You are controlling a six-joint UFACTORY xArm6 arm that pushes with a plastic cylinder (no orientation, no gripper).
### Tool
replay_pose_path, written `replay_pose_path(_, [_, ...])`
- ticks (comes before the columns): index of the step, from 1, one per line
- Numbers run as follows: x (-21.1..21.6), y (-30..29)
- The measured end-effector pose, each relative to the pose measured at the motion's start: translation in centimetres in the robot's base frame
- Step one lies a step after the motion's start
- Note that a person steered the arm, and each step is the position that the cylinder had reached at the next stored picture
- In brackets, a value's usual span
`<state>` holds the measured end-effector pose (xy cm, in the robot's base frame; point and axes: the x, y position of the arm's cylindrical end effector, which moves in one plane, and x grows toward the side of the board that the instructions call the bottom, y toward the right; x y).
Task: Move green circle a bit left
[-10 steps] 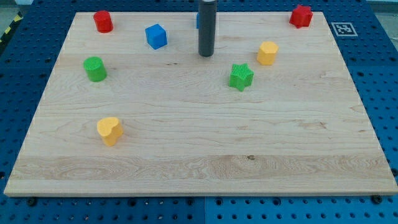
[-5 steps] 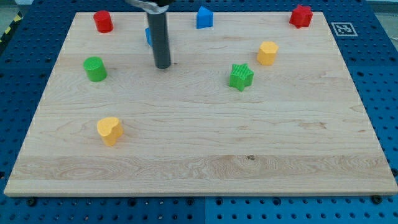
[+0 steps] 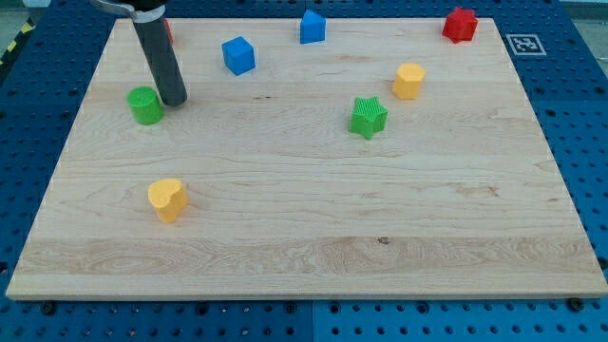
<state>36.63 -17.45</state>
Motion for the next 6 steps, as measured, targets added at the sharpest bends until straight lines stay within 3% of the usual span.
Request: replay_pose_path(6, [1.9,-0.4])
